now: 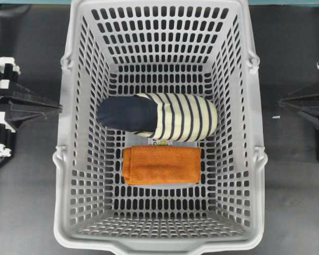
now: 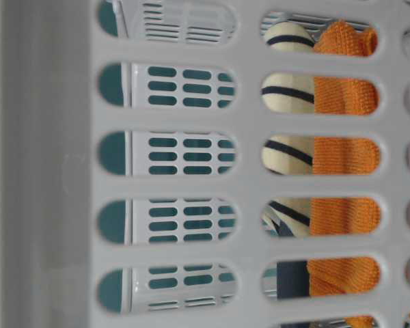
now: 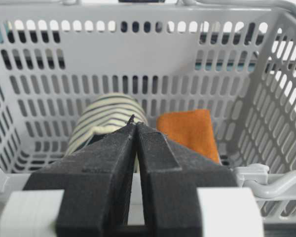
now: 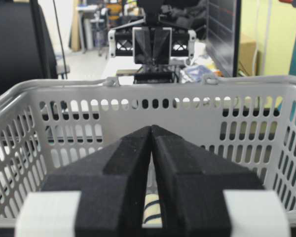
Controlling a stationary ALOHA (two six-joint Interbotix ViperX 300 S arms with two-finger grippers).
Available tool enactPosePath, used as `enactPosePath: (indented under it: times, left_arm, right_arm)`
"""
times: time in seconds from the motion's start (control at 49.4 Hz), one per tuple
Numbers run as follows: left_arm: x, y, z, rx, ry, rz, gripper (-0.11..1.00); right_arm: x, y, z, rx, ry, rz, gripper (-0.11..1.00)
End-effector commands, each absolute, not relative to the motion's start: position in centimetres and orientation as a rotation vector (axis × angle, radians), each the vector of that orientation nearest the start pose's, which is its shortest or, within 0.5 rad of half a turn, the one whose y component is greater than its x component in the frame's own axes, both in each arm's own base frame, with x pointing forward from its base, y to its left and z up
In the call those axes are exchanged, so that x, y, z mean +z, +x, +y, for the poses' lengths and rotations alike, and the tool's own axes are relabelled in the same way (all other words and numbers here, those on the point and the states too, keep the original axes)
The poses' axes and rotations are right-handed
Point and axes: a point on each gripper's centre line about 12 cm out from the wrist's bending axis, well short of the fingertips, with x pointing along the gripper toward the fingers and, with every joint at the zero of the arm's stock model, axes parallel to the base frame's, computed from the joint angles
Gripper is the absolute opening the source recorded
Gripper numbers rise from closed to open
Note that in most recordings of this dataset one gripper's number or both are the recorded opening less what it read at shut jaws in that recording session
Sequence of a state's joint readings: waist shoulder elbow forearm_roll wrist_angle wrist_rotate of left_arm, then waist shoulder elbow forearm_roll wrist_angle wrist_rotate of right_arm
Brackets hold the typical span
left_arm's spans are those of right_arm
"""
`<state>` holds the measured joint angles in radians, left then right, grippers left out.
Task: Pick up the orange cloth from the shopping basket with the left arm.
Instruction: 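Move the left gripper over the orange cloth and lower it into the basket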
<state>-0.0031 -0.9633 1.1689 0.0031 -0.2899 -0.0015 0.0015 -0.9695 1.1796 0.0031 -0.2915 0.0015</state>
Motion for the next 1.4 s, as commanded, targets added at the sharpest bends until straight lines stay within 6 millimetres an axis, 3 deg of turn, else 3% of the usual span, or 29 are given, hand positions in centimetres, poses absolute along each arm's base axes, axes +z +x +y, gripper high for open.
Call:
enactPosePath:
  times: [0.0, 0.081, 0.304, 0.506, 0.931, 1.174, 1.377]
  left_arm:
    - [30.7, 20.5, -0.1, -0.008, 0.008, -0.080, 0.06]
    - [31.9, 21.1, -0.1, -0.007, -0.024, -0.050, 0.00]
    - [35.8, 23.4, 0.0, 0.004, -0.035, 0.093, 0.00]
    - [37.4, 27.6, -0.8, -0.013, -0.032, 0.350, 0.00]
    - [36.1, 38.2, -3.1, -0.037, 0.016, 0.838, 0.00]
    - [34.4, 42.2, -3.6, -0.028, 0.028, 1.020, 0.00]
    - [32.6, 43.8, -3.8, -0.027, 0.029, 1.064, 0.01]
  right_arm:
    - [30.0, 19.9, 0.2, 0.008, 0.031, -0.101, 0.00]
    - [30.3, 19.7, 0.1, 0.005, 0.049, -0.116, 0.00]
    - [30.7, 19.3, 0.1, 0.010, 0.086, -0.132, 0.00]
    - [30.4, 19.4, 0.1, 0.009, 0.089, -0.105, 0.00]
    - [30.3, 19.3, 0.2, 0.011, 0.091, -0.101, 0.00]
    - [30.3, 19.3, 0.3, 0.017, 0.091, -0.099, 0.00]
    - [30.2, 19.3, 0.5, 0.026, 0.091, -0.092, 0.00]
